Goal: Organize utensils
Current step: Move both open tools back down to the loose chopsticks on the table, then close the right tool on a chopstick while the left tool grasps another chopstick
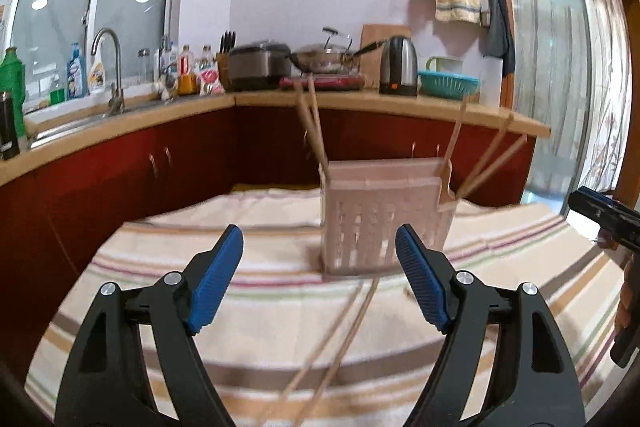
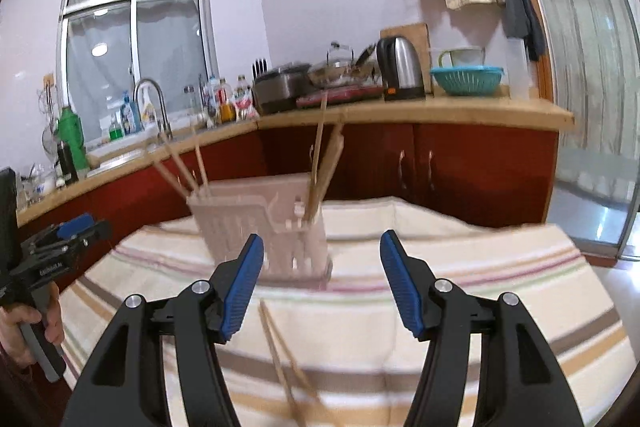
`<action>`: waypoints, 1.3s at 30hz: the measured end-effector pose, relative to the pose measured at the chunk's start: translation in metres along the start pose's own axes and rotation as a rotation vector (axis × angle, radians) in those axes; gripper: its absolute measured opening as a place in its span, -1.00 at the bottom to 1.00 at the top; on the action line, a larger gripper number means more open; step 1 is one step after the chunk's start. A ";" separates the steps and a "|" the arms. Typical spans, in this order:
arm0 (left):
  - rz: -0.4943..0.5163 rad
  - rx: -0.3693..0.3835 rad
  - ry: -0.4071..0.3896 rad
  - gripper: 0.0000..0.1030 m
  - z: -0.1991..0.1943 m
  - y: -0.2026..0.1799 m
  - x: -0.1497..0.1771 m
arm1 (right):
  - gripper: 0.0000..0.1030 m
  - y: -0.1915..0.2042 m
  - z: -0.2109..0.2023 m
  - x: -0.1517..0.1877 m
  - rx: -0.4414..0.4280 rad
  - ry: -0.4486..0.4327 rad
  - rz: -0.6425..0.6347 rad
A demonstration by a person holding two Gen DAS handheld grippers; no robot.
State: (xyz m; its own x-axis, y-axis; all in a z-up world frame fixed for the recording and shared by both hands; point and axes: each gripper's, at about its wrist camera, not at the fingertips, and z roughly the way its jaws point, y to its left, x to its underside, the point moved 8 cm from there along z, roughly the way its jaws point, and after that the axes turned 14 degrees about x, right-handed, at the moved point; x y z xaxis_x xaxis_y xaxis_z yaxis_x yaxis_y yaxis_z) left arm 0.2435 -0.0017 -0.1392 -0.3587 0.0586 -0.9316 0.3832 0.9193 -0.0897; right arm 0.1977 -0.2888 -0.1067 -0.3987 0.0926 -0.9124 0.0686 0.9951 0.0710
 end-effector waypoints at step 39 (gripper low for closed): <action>-0.105 -0.033 0.249 0.25 -0.016 0.024 0.143 | -0.79 0.002 -0.012 0.163 -0.017 0.284 -0.104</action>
State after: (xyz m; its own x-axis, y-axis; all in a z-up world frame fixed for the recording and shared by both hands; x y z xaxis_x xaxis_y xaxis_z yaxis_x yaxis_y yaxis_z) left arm 0.1878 0.0350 -0.2685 -0.5948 0.0524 -0.8021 0.3064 0.9373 -0.1659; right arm 0.1222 -0.2716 -0.2503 -0.6429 -0.0059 -0.7659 0.0002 1.0000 -0.0079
